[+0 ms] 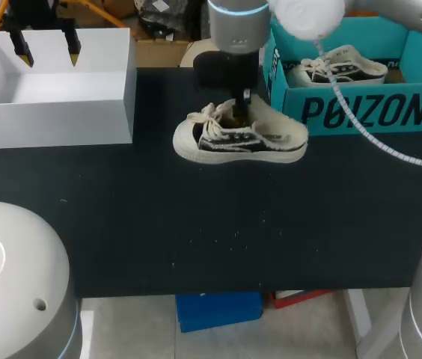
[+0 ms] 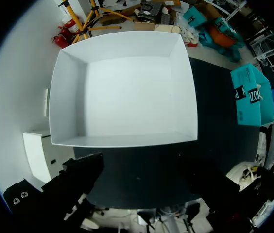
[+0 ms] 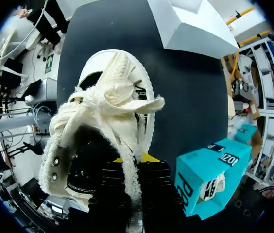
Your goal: Take the shoe out of the shoebox, open the shoe tongue, remove and reinsert the insole, then place the shoe into the shoebox
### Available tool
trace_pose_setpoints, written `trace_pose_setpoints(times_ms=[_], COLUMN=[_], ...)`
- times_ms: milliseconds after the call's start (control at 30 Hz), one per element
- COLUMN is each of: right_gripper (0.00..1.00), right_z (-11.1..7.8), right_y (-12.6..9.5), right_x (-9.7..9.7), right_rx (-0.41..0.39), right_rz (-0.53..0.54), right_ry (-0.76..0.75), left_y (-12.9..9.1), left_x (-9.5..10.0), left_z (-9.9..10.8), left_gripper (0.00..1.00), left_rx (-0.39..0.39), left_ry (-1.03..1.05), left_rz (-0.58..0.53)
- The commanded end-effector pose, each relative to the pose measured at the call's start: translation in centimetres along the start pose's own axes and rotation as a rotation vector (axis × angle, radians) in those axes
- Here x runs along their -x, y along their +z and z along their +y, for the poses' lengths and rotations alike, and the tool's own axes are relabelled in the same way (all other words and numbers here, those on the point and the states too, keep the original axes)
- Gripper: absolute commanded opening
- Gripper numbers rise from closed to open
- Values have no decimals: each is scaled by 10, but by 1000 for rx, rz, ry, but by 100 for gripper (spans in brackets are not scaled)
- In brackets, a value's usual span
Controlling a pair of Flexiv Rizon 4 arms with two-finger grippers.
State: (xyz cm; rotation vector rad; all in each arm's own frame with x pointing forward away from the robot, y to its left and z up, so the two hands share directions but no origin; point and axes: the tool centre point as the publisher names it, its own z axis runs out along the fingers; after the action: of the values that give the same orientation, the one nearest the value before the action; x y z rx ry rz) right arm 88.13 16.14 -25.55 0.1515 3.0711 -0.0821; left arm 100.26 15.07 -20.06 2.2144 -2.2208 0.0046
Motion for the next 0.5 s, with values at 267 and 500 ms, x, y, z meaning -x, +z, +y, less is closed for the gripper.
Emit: trace_pose_setpoints(times_ms=[267,500], right_gripper=[0,0], right_z=[40,56], right_y=[77,109], right_x=[-23,-31], right_rx=[13,34], right_rz=[-24,2], right_ry=[15,-24], left_y=[0,0], left_x=[-1,-1], left_z=[0,0], left_gripper=[100,100], left_rx=[2,2], left_ry=[-2,-2], left_rz=[-3,-3])
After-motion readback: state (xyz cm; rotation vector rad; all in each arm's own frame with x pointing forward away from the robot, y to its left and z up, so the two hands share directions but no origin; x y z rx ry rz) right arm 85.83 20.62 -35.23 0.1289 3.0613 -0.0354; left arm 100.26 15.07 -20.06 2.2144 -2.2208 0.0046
